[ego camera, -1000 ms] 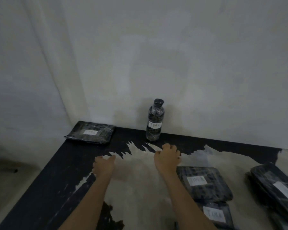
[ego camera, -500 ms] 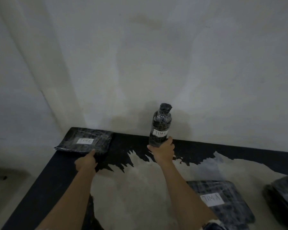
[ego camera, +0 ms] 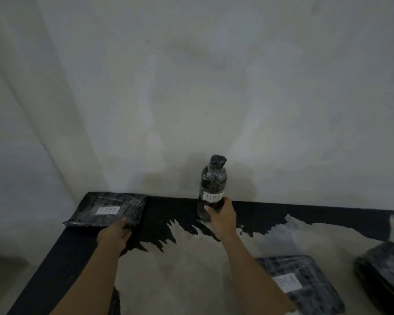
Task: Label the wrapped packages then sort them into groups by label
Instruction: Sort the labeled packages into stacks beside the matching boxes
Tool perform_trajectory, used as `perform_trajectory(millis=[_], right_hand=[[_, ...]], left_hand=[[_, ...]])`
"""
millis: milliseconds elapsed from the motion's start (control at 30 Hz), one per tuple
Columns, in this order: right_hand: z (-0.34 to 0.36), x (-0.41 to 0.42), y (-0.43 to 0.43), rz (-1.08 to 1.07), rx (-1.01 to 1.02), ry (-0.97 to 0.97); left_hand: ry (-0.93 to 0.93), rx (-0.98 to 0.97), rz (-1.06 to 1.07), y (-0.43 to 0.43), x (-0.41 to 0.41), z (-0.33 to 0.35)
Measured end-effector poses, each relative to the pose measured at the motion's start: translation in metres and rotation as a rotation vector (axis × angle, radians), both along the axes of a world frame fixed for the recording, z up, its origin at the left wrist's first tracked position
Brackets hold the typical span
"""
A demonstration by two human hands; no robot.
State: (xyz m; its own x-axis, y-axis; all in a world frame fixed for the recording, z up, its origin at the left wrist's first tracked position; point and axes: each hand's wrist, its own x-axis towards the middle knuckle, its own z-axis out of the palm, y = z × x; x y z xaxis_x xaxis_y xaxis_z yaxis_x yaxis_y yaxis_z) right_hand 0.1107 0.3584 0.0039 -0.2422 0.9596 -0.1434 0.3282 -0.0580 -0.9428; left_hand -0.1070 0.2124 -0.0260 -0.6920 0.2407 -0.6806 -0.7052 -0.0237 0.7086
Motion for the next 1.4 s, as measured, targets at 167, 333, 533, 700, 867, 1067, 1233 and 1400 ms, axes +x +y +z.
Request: perform_trajectory(millis=[167, 333, 533, 700, 867, 1067, 1233, 1400], right_hand=[[0.003, 0.02, -0.011, 0.016, -0.013, 0.056], [0.021, 0.047, -0.025, -0.007, -0.022, 0.141], [0.051, 0.105, -0.036, -0.149, 0.082, 0.216], [0.064, 0.188, -0.027, -0.316, 0.148, 0.193], [0.073, 0.284, -0.001, -0.437, 0.219, 0.196], [0.073, 0.42, 0.049, -0.566, 0.327, 0.194], [0.052, 0.52, 0.091, -0.621, 0.267, 0.142], [0.018, 0.57, 0.119, -0.629, 0.13, 0.024]], left_hand=[[-0.026, 0.106, -0.081, -0.002, 0.01, 0.013], [0.026, 0.149, -0.22, -0.001, 0.052, 0.038], [0.064, 0.214, -0.415, 0.01, 0.134, 0.076], [0.087, 0.257, -0.583, 0.027, 0.223, 0.098], [0.125, 0.296, -0.696, 0.053, 0.312, 0.102], [0.136, 0.349, -0.681, 0.1, 0.444, 0.099], [0.1, 0.329, -0.71, 0.124, 0.541, 0.097], [0.104, 0.34, -0.737, 0.141, 0.601, 0.098]])
